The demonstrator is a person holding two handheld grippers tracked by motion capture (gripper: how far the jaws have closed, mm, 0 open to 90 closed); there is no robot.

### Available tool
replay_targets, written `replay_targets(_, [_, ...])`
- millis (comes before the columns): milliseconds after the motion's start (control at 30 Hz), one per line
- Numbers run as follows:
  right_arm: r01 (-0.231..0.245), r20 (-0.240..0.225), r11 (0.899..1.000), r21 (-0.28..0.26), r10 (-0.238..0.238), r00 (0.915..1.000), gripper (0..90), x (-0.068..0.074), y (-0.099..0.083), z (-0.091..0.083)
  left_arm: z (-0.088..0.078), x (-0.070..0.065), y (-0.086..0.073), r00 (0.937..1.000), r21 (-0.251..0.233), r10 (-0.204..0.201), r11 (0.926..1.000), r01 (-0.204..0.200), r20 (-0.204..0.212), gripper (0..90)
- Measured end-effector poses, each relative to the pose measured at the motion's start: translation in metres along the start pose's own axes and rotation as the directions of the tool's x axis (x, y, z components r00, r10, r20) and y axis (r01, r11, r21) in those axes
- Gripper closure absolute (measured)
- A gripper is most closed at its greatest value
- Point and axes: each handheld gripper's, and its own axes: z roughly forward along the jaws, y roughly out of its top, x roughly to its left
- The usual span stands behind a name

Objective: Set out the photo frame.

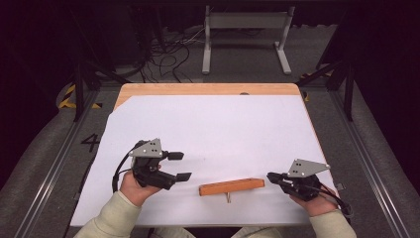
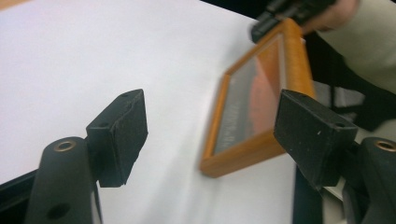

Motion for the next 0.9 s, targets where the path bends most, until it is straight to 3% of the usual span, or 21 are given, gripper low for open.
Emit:
replay_targets(133, [0.014, -0.028, 1.000, 0.023, -0.014, 0.9995, 90.0, 0.007, -0.003, 0.001, -0.003, 0.009, -0.005, 0.9948, -0.011, -0.018, 0.9998, 0.017, -0.100, 25.8])
replay_targets(167, [0.014, -0.028, 1.000, 0.023, -0.014, 0.9995, 90.0, 0.007, -0.003, 0.001, -0.003, 0.009, -0.005, 0.9948, -0.011, -0.018, 0.9998, 0.017, -0.100, 25.6])
replay_targets(267, [0.034, -0.052, 0.997, 0.065, -0.030, 0.9982, 90.0, 0.011, -0.005, 0.007, -0.002, 0.015, -0.008, 0.9863, -0.001, -0.017, 0.9999, 0.017, -0.164, 25.8])
replay_targets(367, [0.043, -0.088, 0.995, 0.095, -0.034, 0.9955, 90.0, 0.015, -0.007, 0.016, -0.001, 0.019, -0.011, 0.9835, 0.000, -0.037, 0.9993, 0.037, -0.177, 25.6])
replay_targets(500, [0.050, -0.119, 0.994, 0.097, -0.038, 0.9922, 90.0, 0.018, -0.006, 0.024, 0.000, 0.021, -0.013, 0.9804, -0.004, -0.042, 0.9991, 0.042, -0.193, 25.4])
replay_targets(900, [0.035, -0.132, 0.995, 0.095, -0.022, 0.9911, 90.0, 0.020, -0.006, 0.041, 0.004, 0.021, -0.015, 0.9804, 0.014, -0.035, 0.9992, 0.039, -0.194, 25.3])
